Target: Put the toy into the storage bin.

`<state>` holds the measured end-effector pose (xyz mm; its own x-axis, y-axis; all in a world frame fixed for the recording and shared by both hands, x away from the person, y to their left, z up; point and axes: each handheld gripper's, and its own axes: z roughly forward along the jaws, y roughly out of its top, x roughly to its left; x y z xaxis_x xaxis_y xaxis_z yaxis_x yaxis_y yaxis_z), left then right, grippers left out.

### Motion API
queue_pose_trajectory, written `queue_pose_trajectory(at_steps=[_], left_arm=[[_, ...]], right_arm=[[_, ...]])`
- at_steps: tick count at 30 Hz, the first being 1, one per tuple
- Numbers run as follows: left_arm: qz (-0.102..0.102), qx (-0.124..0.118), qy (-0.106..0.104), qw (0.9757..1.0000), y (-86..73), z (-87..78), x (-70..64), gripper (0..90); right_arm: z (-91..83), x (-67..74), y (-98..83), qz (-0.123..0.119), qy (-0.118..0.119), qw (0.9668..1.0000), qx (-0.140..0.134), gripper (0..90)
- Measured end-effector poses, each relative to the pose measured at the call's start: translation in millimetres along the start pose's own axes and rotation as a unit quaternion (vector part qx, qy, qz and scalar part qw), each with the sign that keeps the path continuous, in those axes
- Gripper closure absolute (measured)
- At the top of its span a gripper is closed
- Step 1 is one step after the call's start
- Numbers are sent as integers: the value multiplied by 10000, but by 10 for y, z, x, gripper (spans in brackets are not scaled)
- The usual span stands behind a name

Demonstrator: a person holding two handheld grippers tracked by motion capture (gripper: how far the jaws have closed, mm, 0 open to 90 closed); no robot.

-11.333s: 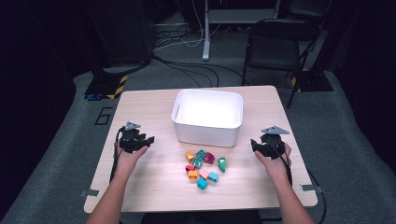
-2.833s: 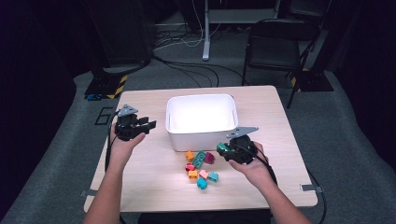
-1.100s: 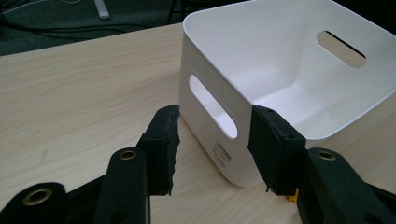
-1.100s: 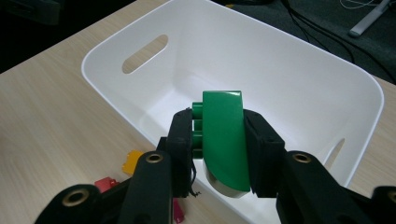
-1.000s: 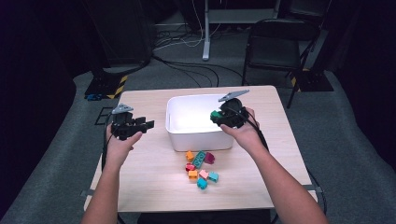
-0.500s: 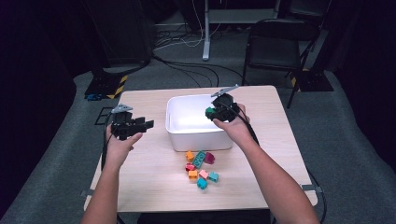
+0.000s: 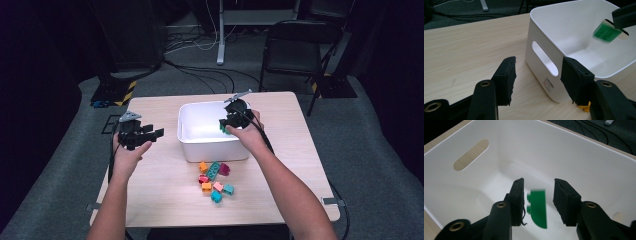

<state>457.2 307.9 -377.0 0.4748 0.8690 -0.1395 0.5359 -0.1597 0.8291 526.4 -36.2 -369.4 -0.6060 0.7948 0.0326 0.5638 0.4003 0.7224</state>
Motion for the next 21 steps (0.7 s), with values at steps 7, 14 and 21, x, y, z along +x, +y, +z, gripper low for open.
queue_pose_trajectory(at_steps=[7,14,21], left_arm=[[33,27,-40,10000,-3,14,-12,456],[-28,7,-33,10000,-1,2,-5,434],[16,31,-22,10000,-8,22,-23,430]], right_arm=[[-131,11,-6,81,-20,9999,-142,557],[-438,143,-59,-136,130,9991,-377,534],[-652,303,-219,-216,344,9977,-546,521]])
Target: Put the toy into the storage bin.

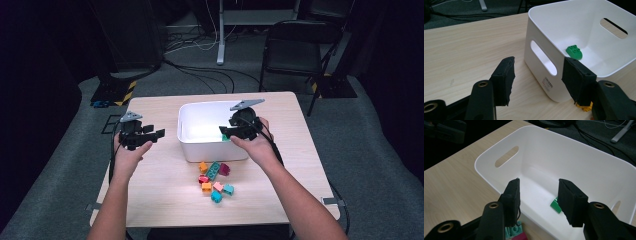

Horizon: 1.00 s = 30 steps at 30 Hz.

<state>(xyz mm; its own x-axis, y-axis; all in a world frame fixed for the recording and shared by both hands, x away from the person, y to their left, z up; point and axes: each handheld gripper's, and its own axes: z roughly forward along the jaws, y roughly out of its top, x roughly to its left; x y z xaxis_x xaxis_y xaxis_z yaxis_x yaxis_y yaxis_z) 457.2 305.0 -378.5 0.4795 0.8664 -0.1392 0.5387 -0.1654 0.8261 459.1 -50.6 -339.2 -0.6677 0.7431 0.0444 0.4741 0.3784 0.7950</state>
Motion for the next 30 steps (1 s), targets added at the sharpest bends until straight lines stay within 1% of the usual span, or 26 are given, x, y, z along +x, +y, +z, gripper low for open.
queue_pose_trajectory(at_steps=[5,8,9,10,11,12,15,17,23,27,28,30], left_arm=[[38,15,59,10000,-1,8,-19,430],[44,-10,59,10000,-1,12,-26,430],[47,0,63,10000,-1,12,-32,431],[39,-10,72,10000,-2,16,-39,431],[80,14,56,10000,0,19,-42,431],[79,-3,66,9999,-1,26,-51,431],[106,18,51,9999,0,28,-69,430],[134,20,47,9999,4,24,-78,431],[151,18,27,9999,5,30,-102,431],[177,37,33,9998,3,42,-107,431],[183,47,32,9998,3,45,-108,431],[178,49,36,9998,2,51,-110,431]], right_arm=[[-106,82,-118,-72,18,9999,-72,510],[-165,114,-198,-130,-36,9998,-130,510],[-197,128,-251,-105,-70,9998,-181,514],[-197,128,-251,-105,-70,9998,-181,514],[-207,131,-270,-79,-62,9997,-207,516],[-229,144,-329,22,45,9996,-262,516],[-243,168,-378,30,48,9996,-267,517],[-258,194,-424,-3,-9,9996,-266,519],[-298,276,-550,-52,-61,9991,-405,518],[-271,309,-634,-116,-112,9991,-397,516],[-252,314,-674,-163,-107,9991,-383,516],[-207,317,-748,-173,-78,9993,-314,517]])
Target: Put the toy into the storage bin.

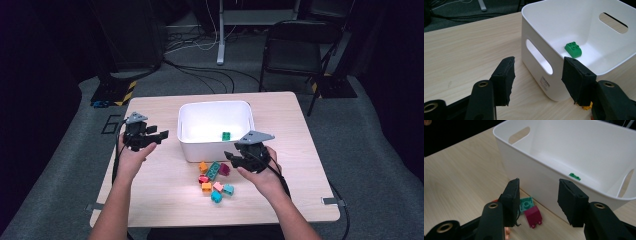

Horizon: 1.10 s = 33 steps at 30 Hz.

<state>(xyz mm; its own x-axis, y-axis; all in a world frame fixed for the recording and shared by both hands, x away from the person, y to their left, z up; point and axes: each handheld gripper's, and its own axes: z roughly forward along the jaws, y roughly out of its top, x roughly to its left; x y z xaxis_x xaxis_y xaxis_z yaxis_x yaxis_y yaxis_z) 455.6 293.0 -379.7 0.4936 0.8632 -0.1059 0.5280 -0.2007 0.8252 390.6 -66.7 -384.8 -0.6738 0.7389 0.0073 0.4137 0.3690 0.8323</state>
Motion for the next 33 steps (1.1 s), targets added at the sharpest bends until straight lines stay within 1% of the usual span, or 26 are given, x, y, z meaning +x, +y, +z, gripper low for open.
queue_pose_trajectory(at_steps=[5,8,10,16,18,22,24,26,28,30,32,33], left_arm=[[8,20,13,10000,-3,8,3,431],[3,35,14,10000,-7,18,0,431],[0,54,13,10000,-8,21,-4,431],[31,74,4,10000,-8,23,-5,431],[24,73,1,10000,-8,21,-4,431],[38,65,3,10000,-12,9,-7,431],[36,58,9,10000,-18,1,-8,431],[24,61,23,10000,-30,-10,-2,431],[9,74,35,10000,-38,-20,5,431],[-26,99,60,9999,-52,-33,16,431],[-37,90,97,9999,-69,-46,31,431],[-37,90,97,9999,-69,-46,31,431]], right_arm=[[137,-5,-204,35,93,9998,198,521],[220,-26,-310,127,193,9994,267,523],[288,-40,-373,93,214,9991,354,523],[418,-40,-501,20,183,9987,474,521],[458,-44,-541,60,198,9984,524,517],[533,-66,-598,79,252,9980,575,510],[576,-85,-621,132,320,9977,580,507],[632,-112,-644,118,382,9974,593,502],[681,-119,-662,129,384,9970,661,497],[740,-121,-679,9,315,9968,735,489],[818,-115,-702,-120,310,9961,812,480],[818,-115,-702,-120,310,9961,812,480]])
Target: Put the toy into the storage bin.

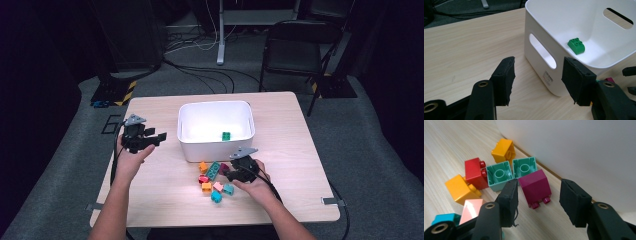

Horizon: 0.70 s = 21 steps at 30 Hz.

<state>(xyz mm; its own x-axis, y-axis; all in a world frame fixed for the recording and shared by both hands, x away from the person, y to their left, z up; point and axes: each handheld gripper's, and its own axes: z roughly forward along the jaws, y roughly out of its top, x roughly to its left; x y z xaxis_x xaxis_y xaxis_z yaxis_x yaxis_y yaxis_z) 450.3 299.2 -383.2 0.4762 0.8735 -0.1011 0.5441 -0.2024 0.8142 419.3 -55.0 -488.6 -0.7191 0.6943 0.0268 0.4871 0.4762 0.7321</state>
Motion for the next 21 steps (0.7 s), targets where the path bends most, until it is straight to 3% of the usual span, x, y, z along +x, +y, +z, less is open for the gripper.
queue_pose_trajectory(at_steps=[13,21], left_arm=[[-55,-98,55,9999,-34,-85,21,431],[-62,-35,47,10000,-42,-76,22,432]], right_arm=[[211,-43,-29,50,97,9997,212,448],[283,-29,-31,-20,111,9996,261,521]])
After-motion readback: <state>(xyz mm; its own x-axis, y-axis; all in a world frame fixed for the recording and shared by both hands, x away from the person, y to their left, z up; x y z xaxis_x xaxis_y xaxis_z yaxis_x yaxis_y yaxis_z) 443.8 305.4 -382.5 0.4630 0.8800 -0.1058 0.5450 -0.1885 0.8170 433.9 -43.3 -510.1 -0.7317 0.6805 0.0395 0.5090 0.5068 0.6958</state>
